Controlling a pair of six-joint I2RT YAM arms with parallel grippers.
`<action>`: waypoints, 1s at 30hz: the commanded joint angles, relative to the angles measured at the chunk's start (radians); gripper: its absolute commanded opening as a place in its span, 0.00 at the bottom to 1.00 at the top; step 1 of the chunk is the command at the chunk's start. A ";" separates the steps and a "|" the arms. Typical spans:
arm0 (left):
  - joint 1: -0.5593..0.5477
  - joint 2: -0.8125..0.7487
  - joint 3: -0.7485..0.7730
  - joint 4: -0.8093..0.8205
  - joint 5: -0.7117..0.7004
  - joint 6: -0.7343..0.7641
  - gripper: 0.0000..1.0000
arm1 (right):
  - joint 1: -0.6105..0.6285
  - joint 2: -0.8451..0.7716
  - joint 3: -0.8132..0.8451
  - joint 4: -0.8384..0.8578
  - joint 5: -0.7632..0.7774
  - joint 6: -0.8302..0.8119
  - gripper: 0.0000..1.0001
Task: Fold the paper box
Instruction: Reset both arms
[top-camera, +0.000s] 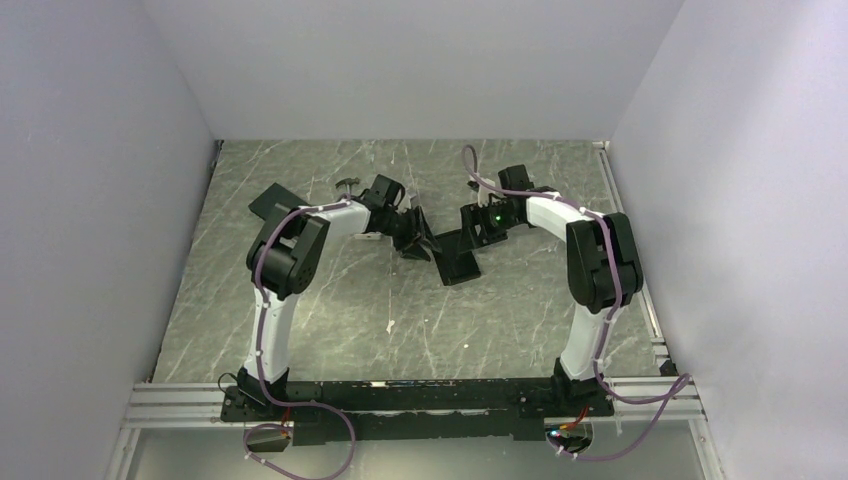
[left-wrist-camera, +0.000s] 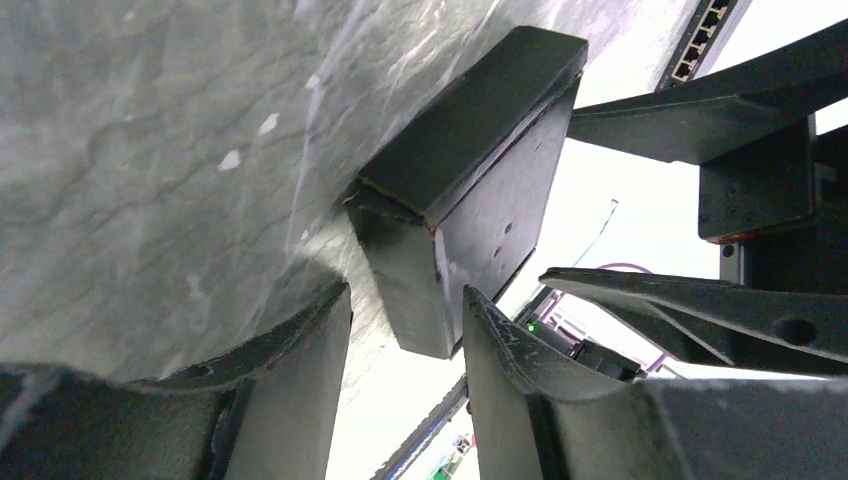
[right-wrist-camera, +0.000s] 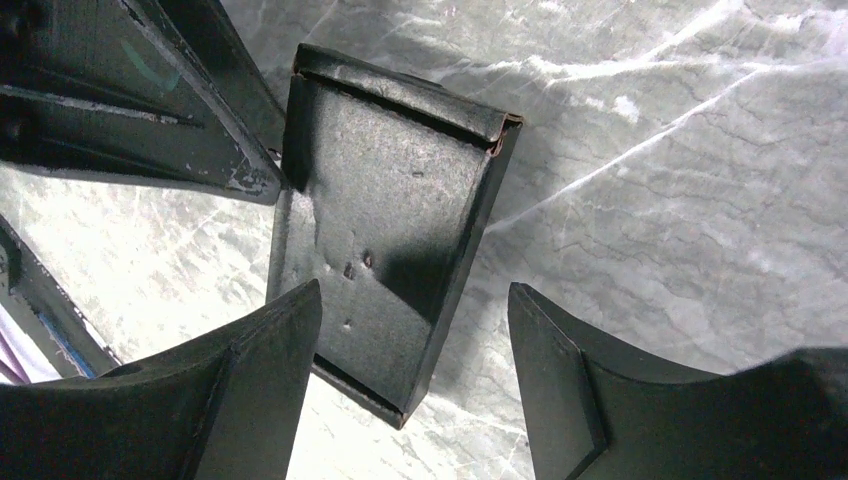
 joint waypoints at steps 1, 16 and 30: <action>0.015 -0.080 -0.034 -0.036 -0.026 0.041 0.50 | -0.012 -0.080 -0.007 -0.005 -0.027 -0.033 0.72; 0.071 -0.574 -0.273 0.013 -0.304 0.283 0.77 | -0.148 -0.446 -0.125 0.058 0.111 -0.252 1.00; 0.403 -1.034 -0.484 -0.081 -0.172 0.264 0.99 | -0.300 -0.856 -0.223 0.132 0.424 0.064 1.00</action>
